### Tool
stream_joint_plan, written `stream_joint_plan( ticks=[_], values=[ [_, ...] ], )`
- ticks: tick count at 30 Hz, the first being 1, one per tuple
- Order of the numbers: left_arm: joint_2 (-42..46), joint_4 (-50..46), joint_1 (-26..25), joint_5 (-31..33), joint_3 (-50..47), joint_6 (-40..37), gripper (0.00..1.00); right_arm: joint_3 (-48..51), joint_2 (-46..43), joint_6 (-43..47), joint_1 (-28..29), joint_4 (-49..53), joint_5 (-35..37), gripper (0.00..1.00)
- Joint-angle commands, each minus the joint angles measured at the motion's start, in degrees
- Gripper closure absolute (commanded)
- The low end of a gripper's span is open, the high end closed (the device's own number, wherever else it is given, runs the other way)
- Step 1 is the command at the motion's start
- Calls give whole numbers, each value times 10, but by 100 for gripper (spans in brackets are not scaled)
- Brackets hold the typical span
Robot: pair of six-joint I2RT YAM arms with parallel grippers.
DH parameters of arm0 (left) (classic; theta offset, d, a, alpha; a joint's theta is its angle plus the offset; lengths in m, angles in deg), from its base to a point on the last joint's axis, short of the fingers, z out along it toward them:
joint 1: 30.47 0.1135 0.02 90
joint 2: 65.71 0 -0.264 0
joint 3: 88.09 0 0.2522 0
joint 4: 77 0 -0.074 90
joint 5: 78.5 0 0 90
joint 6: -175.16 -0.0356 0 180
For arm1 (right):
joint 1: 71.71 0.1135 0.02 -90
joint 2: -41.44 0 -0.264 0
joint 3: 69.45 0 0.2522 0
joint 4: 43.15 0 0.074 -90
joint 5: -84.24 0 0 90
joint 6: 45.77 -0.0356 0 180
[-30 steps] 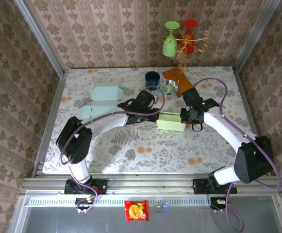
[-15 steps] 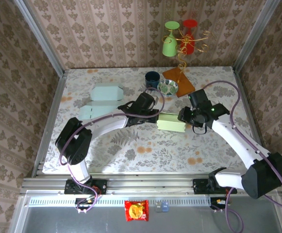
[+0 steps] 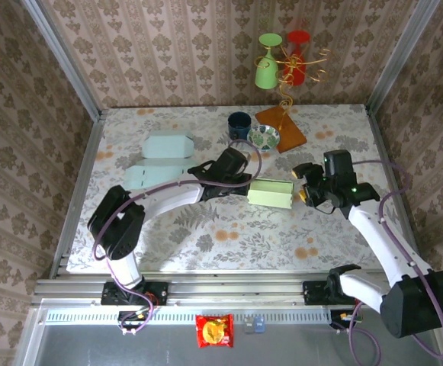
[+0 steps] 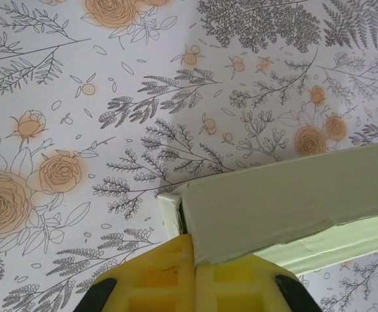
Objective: Fold the paper box
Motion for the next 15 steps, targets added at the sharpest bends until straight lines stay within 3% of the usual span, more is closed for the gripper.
stream_joint_plan(
  ticks=[1,15],
  values=[
    [-16,-90,-17,18,1,4,100,37,-7,-133,-17,-73,-65,32],
    [-20,-117,-40,75,35,-6,100,94,-2,-181,-35,-126,-157,29]
  ],
)
